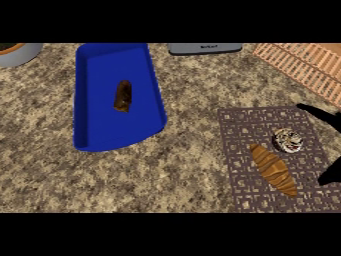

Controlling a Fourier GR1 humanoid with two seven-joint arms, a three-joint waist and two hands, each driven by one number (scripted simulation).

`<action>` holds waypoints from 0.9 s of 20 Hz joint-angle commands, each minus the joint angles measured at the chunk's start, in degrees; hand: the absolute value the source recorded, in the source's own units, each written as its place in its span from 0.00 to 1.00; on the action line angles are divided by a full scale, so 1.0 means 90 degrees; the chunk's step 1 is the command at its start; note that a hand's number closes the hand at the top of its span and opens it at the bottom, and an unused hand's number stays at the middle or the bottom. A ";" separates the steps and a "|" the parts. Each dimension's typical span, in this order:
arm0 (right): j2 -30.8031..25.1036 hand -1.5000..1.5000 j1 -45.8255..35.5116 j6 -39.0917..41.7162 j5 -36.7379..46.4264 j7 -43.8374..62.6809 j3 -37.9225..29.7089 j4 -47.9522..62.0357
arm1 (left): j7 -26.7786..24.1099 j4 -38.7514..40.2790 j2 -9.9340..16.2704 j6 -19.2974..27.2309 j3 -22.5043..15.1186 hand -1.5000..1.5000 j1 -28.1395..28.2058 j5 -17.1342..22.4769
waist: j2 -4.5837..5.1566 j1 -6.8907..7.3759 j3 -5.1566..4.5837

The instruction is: Pick the cupcake from the placemat and place it in the tiered shelf

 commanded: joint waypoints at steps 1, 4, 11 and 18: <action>0.0035 0.00 -0.0134 0.0039 0.0196 0.0286 0.0186 -0.0001 | -0.1004 -0.1226 -0.0026 0.0067 0.0207 0.50 -0.1947 -0.0024 | -0.0025 -0.0183 0.0022; -0.0055 0.00 -0.0207 -0.0032 0.0496 0.0471 0.0305 0.0043 | -0.0992 -0.1303 -0.0120 0.0047 0.0186 0.50 -0.1924 -0.0110 | -0.0017 -0.0170 0.0034; -0.0108 0.00 -0.0316 0.0063 0.0777 0.0864 0.0484 0.0212 | -0.1036 -0.1207 -0.0333 -0.0041 0.0208 0.50 -0.1960 -0.0233 | -0.0015 -0.0156 0.0027; 0.0086 0.00 -0.0364 0.0116 0.0883 0.1097 0.0668 0.0272 | -0.0866 -0.1236 -0.0444 -0.0083 0.0255 0.50 -0.2178 -0.0352 | -0.0003 -0.0188 0.0043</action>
